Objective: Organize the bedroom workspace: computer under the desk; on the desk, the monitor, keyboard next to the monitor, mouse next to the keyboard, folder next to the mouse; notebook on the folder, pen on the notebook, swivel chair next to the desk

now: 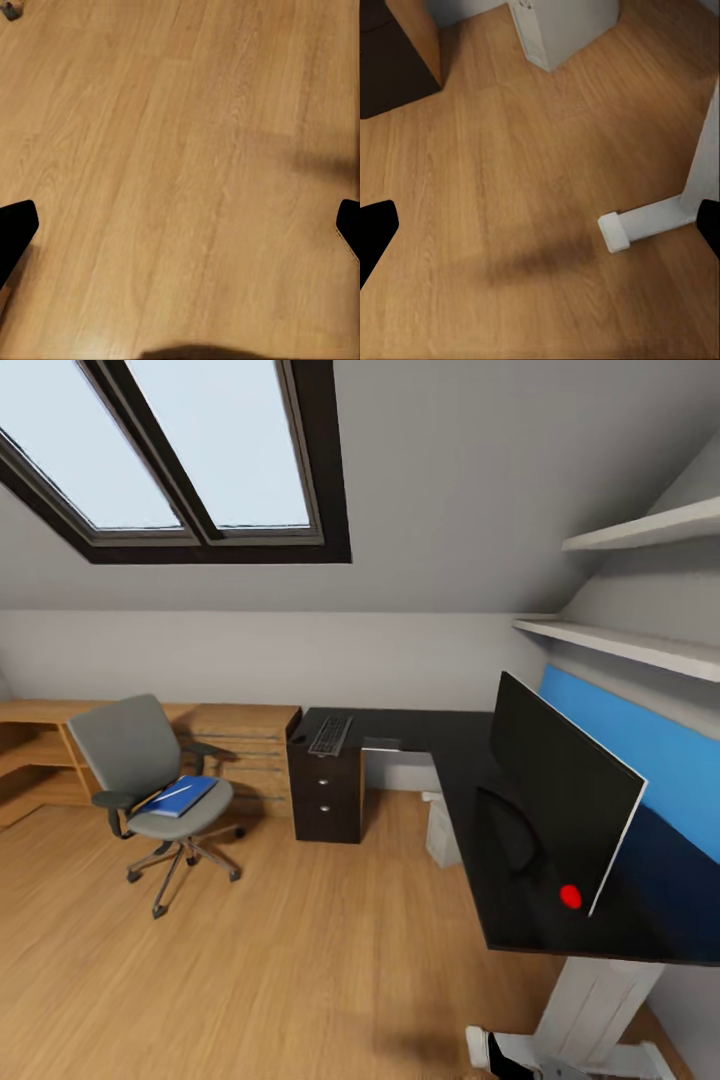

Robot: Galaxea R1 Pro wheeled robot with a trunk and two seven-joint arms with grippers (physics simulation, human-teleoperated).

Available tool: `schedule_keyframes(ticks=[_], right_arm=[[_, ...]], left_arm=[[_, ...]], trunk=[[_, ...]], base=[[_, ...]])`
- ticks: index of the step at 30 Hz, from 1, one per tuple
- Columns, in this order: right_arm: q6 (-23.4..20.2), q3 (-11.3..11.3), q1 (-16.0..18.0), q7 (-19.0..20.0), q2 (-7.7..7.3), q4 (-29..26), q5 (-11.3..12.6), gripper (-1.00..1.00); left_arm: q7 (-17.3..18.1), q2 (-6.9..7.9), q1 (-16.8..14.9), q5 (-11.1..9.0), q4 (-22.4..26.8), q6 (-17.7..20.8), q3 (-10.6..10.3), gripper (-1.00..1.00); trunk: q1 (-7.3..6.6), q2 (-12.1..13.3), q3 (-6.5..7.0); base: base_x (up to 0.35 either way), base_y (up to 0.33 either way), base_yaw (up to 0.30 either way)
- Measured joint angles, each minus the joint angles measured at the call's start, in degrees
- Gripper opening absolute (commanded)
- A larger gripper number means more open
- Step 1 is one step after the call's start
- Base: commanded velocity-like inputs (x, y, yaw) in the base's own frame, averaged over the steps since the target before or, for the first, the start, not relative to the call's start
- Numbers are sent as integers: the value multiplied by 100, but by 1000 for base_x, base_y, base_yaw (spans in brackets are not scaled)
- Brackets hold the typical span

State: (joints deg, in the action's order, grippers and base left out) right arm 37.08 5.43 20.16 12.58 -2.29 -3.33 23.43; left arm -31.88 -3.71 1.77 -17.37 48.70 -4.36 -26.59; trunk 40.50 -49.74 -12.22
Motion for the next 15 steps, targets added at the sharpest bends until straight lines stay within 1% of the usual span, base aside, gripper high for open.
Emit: schedule_keyframes(ticks=[1,2,12,15], right_arm=[[0,-6,0,-5,-3,0,0,100],[0,-7,0,-6,-5,0,0,100],[0,-12,0,-8,-9,0,-1,100],[-4,-11,0,-8,-9,0,0,100]], left_arm=[[7,39,0,3,-10,-233,19,100],[8,46,0,-2,-17,-270,23,100],[-10,47,0,-10,-39,-319,18,100],[-8,45,0,-9,-40,-314,10,100]], trunk=[[-22,39,17],[-44,79,35],[-264,480,215],[-329,601,267]], base=[[-8,-11,-266],[-6,-9,-266],[-2,-2,-268],[-106,-67,-203]])
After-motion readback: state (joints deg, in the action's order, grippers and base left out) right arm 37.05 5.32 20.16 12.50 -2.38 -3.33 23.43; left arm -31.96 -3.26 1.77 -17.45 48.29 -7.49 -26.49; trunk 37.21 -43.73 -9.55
